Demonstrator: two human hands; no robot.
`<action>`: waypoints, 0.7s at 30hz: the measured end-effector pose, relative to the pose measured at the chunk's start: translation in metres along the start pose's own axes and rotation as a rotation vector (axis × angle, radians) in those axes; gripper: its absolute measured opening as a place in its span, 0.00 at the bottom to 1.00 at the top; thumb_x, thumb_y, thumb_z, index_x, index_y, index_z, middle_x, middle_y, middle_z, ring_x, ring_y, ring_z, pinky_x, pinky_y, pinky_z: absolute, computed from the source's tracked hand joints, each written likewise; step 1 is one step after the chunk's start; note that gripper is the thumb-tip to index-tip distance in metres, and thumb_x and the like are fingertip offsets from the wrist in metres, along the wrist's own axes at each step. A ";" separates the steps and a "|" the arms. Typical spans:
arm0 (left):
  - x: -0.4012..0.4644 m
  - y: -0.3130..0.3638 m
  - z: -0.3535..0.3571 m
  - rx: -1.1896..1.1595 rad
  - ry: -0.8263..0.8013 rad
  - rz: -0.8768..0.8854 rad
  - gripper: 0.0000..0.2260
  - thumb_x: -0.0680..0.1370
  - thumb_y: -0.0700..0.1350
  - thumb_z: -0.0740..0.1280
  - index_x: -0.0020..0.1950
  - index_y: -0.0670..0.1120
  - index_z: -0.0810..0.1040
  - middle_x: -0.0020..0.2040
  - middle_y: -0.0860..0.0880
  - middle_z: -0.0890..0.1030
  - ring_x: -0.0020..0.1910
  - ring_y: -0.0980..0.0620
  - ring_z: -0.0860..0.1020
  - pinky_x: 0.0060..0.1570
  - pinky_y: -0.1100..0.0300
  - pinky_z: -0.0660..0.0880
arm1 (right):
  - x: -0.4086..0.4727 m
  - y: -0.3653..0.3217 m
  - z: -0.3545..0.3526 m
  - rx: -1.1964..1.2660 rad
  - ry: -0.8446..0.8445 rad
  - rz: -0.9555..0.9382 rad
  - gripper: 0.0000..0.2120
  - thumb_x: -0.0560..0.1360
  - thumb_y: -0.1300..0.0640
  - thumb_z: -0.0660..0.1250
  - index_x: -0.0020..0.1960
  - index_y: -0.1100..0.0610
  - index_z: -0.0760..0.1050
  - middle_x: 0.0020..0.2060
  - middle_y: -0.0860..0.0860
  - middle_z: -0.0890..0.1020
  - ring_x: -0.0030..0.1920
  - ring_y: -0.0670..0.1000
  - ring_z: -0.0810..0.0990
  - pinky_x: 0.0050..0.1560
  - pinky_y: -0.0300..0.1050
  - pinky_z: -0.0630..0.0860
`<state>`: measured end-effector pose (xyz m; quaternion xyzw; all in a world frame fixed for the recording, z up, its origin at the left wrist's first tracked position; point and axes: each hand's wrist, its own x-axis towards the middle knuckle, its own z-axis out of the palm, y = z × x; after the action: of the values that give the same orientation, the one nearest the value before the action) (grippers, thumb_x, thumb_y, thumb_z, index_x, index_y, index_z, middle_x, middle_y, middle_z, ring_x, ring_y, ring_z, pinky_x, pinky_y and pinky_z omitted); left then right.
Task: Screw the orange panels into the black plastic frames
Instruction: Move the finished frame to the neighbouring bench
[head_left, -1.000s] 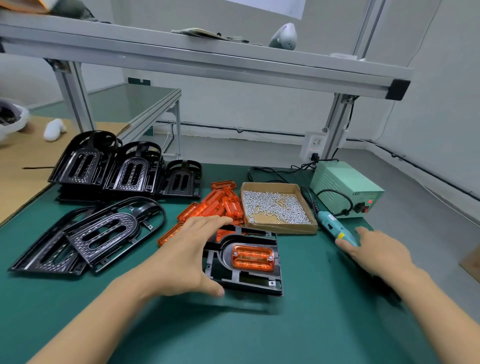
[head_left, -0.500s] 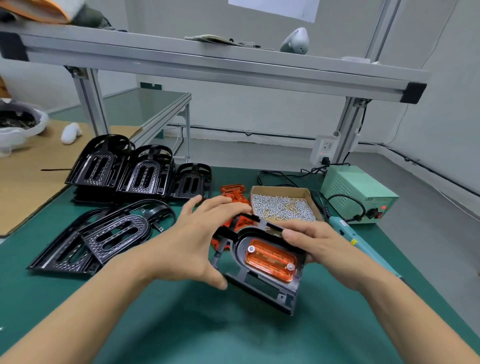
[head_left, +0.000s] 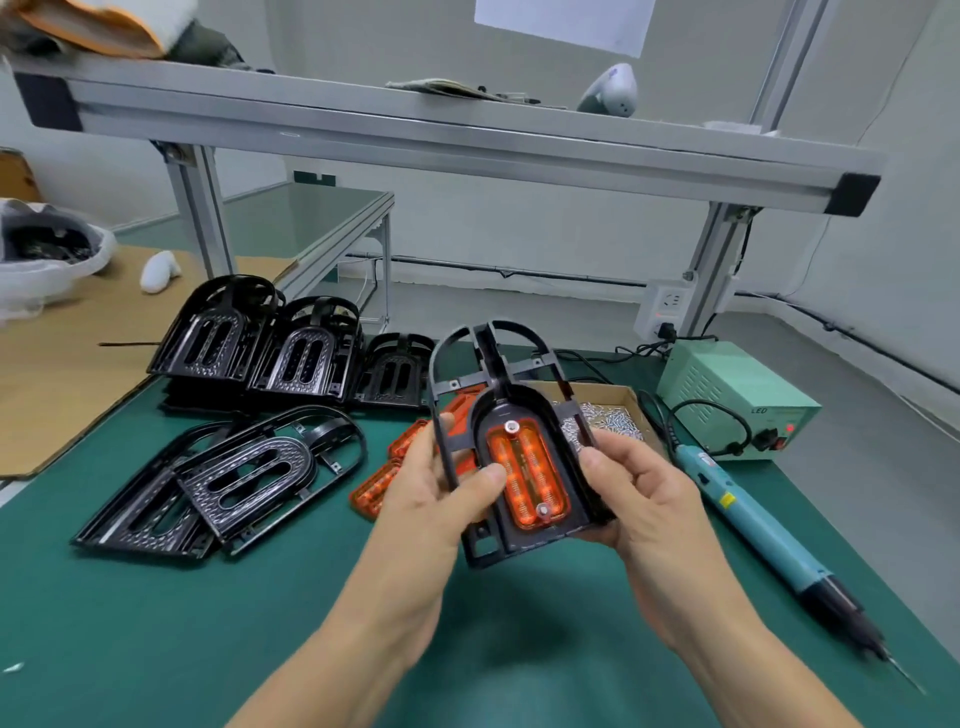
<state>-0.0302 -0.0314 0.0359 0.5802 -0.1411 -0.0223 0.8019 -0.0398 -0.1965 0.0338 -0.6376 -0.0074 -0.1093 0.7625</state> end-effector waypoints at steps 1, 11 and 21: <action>0.000 0.001 0.001 -0.001 0.023 0.015 0.17 0.75 0.37 0.66 0.61 0.53 0.75 0.52 0.52 0.83 0.50 0.58 0.81 0.43 0.70 0.75 | -0.001 0.001 0.001 0.004 -0.002 -0.010 0.19 0.67 0.51 0.69 0.55 0.58 0.77 0.41 0.53 0.85 0.37 0.48 0.82 0.35 0.42 0.79; -0.007 0.018 0.007 -0.022 0.048 0.127 0.27 0.76 0.35 0.64 0.48 0.71 0.78 0.52 0.54 0.83 0.49 0.60 0.81 0.45 0.70 0.75 | -0.005 0.007 0.004 0.037 -0.065 -0.031 0.22 0.69 0.47 0.69 0.61 0.55 0.76 0.50 0.56 0.85 0.46 0.51 0.84 0.46 0.45 0.81; -0.002 0.026 -0.012 -0.089 0.065 0.034 0.14 0.78 0.35 0.61 0.59 0.48 0.78 0.48 0.51 0.84 0.47 0.55 0.81 0.47 0.61 0.79 | 0.002 0.004 0.030 0.009 -0.159 -0.091 0.16 0.75 0.50 0.63 0.62 0.48 0.76 0.51 0.49 0.85 0.47 0.47 0.85 0.41 0.39 0.80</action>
<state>-0.0319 -0.0111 0.0566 0.5418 -0.1237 0.0037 0.8314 -0.0330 -0.1667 0.0363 -0.6400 -0.0971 -0.0928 0.7565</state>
